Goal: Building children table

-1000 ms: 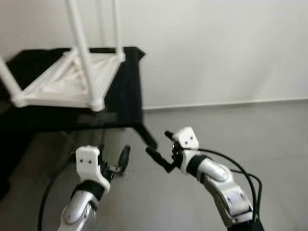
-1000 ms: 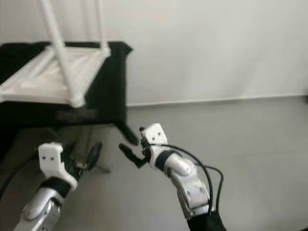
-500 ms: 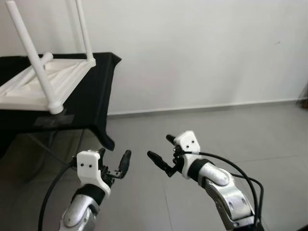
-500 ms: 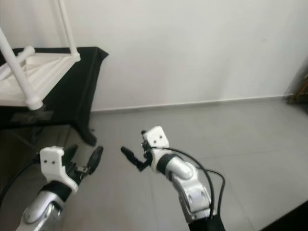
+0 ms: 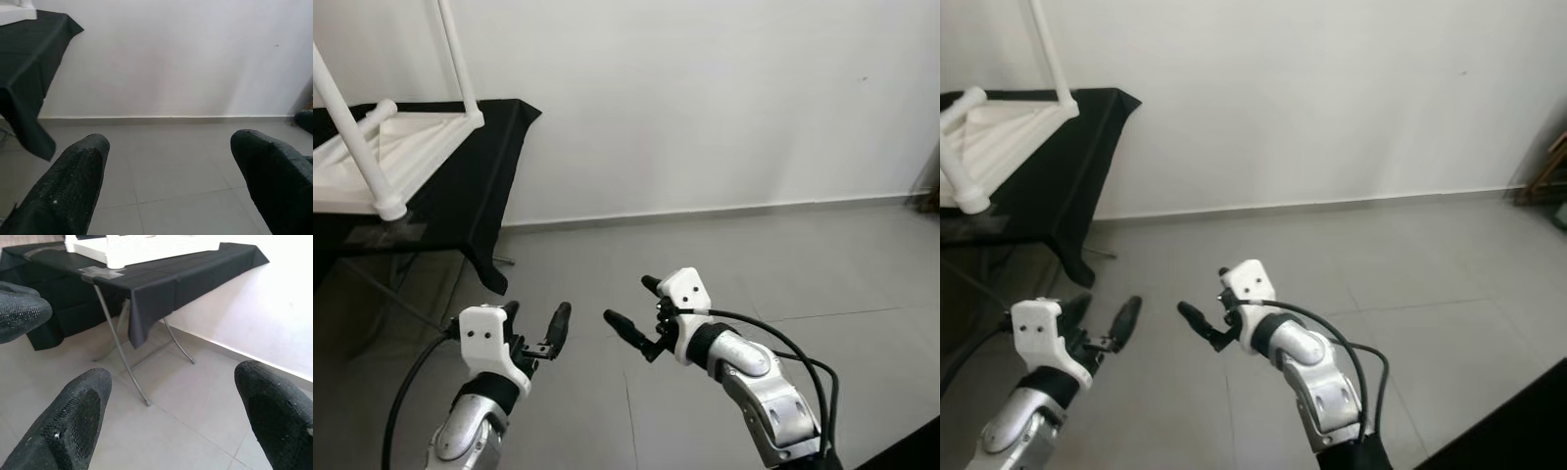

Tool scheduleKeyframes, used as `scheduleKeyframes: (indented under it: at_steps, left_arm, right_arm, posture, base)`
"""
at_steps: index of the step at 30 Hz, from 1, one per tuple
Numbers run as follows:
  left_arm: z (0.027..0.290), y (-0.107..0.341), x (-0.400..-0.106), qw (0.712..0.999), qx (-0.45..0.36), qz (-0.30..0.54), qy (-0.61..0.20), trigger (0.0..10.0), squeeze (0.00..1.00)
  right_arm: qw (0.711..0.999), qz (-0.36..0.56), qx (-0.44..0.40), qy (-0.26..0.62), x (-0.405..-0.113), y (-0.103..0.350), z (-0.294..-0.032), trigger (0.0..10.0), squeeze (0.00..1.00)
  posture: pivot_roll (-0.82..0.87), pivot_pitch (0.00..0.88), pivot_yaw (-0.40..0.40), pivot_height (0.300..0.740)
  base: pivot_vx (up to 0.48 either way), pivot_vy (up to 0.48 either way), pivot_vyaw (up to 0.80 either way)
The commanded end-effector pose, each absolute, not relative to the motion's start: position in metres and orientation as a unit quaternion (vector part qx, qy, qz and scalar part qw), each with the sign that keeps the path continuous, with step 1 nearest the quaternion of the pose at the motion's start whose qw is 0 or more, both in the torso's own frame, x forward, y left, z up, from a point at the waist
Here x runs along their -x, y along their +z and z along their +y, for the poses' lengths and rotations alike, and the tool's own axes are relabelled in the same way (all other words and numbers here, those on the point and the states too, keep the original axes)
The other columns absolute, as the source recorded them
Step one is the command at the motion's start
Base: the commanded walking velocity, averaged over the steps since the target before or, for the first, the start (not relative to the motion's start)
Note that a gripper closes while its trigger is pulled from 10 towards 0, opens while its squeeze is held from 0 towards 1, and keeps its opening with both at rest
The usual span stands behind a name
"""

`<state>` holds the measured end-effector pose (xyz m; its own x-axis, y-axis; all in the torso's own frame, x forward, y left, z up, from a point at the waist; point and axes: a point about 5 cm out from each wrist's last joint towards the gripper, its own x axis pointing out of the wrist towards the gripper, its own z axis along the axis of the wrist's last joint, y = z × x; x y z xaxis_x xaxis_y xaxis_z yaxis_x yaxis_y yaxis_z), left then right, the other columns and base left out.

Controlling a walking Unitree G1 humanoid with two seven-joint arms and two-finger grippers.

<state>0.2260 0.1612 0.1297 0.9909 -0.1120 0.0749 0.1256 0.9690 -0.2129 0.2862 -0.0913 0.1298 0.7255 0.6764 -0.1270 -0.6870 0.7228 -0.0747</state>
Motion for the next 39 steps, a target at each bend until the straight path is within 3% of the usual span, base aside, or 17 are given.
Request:
scheduleKeyframes:
  at_steps: [1,5,39]
  left_arm:
    - [0.1607,0.1275,-0.2275,0.990,0.123,-0.026,-0.062,10.0,0.00]
    - [0.1603,0.1275,-0.2272,0.990,0.124,-0.026,-0.065,10.0,0.00]
    - [0.1577,0.1284,-0.2287,0.987,0.136,-0.028,-0.079,10.0,0.00]
  right_arm:
    - [0.924,0.045,0.062,0.374,-0.2859,0.1291,-0.0879,10.0,0.00]
    - [0.926,0.042,0.053,0.372,-0.2858,0.1298,-0.0880,10.0,0.00]
    - [0.926,0.052,0.043,0.371,-0.2880,0.1291,-0.0902,10.0,0.00]
  posture:
    - [-0.03,0.037,-0.025,0.740]
    - [-0.03,0.037,-0.026,0.740]
    - [-0.05,0.044,-0.026,0.740]
  base:
    - [0.349,0.000,0.80]
    - [0.354,0.000,0.60]
    - [0.378,0.000,0.00]
